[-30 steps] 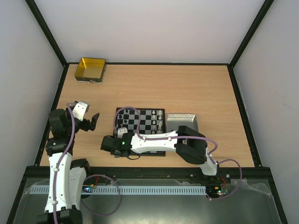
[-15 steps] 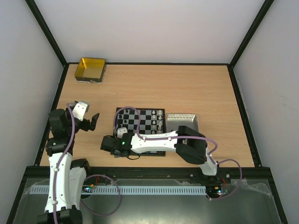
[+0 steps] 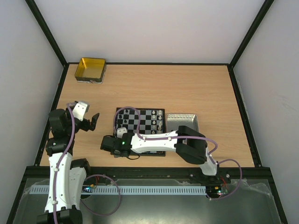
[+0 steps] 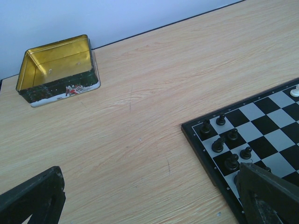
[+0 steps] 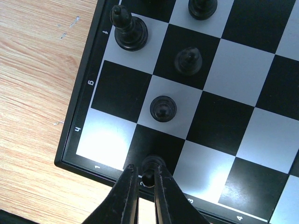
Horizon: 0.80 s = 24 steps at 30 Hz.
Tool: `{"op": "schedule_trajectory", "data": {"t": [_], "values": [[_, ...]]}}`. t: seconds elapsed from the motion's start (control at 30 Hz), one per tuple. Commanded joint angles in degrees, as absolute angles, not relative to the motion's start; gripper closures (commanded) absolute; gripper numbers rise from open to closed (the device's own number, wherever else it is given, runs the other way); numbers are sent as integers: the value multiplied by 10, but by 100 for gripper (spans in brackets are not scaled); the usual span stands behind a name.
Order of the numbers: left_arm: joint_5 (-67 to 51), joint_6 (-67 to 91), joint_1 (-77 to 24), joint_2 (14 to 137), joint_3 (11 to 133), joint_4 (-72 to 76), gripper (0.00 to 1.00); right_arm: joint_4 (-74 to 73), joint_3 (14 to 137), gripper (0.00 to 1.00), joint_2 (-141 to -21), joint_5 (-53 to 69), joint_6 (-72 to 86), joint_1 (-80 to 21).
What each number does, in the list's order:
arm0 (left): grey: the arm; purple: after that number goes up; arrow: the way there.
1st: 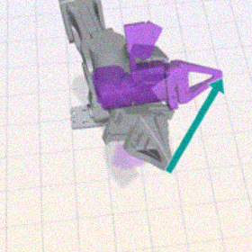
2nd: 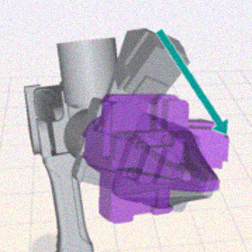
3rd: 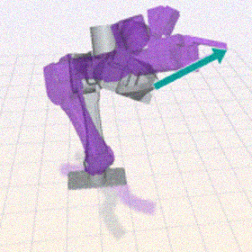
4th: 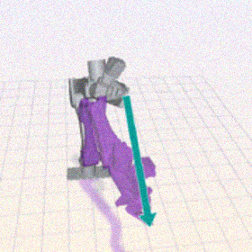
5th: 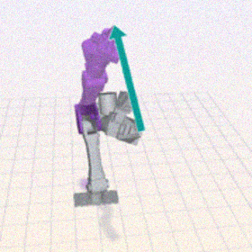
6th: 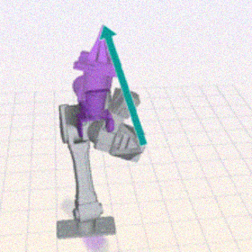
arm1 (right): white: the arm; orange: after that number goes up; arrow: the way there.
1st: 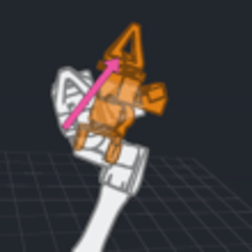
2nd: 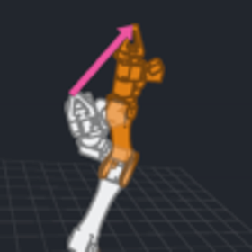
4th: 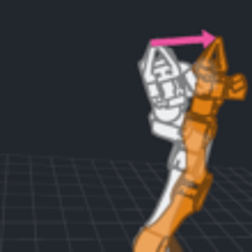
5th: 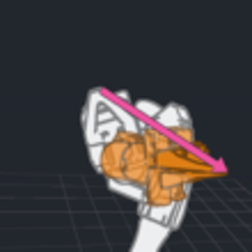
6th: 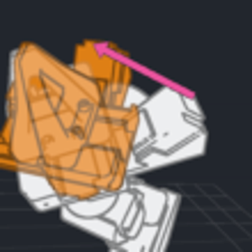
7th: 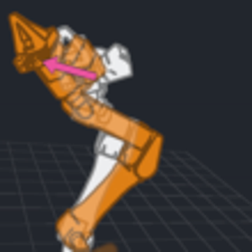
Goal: Set up the chess pieces on the board
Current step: Place the chess piece on the chessboard.
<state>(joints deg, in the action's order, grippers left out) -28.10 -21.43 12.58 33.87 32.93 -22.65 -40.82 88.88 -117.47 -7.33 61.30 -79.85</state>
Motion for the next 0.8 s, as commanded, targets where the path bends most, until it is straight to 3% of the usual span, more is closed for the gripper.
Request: {"op": "schedule_trajectory", "data": {"t": [0.0, 0.57, 0.77], "values": [[-290, -216, 130, 335, 323, -229, 1, -404, 904, 89, -1187, -75, 609, -795], [-290, -216, 131, 335, 323, -230, 1, -424, 897, 88, -1170, -97, 610, -795], [-290, -217, 131, 337, 323, -230, 1, -447, 922, 79, -1143, -116, 602, -791]]}}
